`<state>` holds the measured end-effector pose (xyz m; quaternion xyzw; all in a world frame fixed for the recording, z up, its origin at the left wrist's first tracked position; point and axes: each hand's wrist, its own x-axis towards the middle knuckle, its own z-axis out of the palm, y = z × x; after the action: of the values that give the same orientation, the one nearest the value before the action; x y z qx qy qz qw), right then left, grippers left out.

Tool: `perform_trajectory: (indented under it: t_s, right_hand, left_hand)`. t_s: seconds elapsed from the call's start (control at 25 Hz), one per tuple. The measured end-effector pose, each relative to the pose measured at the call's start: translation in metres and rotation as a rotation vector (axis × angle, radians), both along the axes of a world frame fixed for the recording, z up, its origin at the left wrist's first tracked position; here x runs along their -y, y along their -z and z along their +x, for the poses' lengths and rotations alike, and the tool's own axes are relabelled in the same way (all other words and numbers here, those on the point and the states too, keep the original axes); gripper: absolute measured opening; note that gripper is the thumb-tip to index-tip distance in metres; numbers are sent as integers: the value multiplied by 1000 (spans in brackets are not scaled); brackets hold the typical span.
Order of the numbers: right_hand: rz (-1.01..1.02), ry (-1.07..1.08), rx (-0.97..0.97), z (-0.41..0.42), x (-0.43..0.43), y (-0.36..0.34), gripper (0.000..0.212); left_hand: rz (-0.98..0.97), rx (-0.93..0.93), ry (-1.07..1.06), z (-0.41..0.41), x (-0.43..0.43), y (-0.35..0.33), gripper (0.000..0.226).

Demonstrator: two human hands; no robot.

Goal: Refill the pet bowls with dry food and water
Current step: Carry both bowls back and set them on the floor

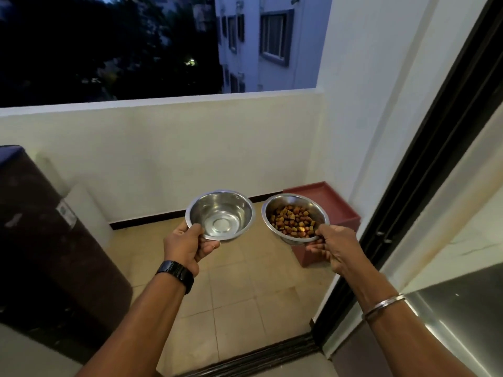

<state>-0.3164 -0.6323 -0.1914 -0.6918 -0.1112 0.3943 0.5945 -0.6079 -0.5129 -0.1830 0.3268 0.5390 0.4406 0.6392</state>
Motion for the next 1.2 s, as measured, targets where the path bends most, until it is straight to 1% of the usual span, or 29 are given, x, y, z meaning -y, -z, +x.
perform_trajectory:
  t_s: [0.16,0.32,0.48,0.76,1.2]
  right_hand:
    - [12,-110,20,15,-42,-1,12]
    - [8,-201,39,33,-81,-1,15]
    - [-9,-254,27,45,-113,5,15]
    - [-51,-248,22,55,-183,24,12]
    - [-59,-216,12,58,-309,55,12]
  left_hand:
    - [13,13,-106,7,-14,5,39]
    - [24,20,-203,20,-23,6,33]
    - [14,10,-242,27,-39,11,31]
    - [-11,4,-269,32,-100,30,28]
    - [-13,-28,-253,39,-230,48,36]
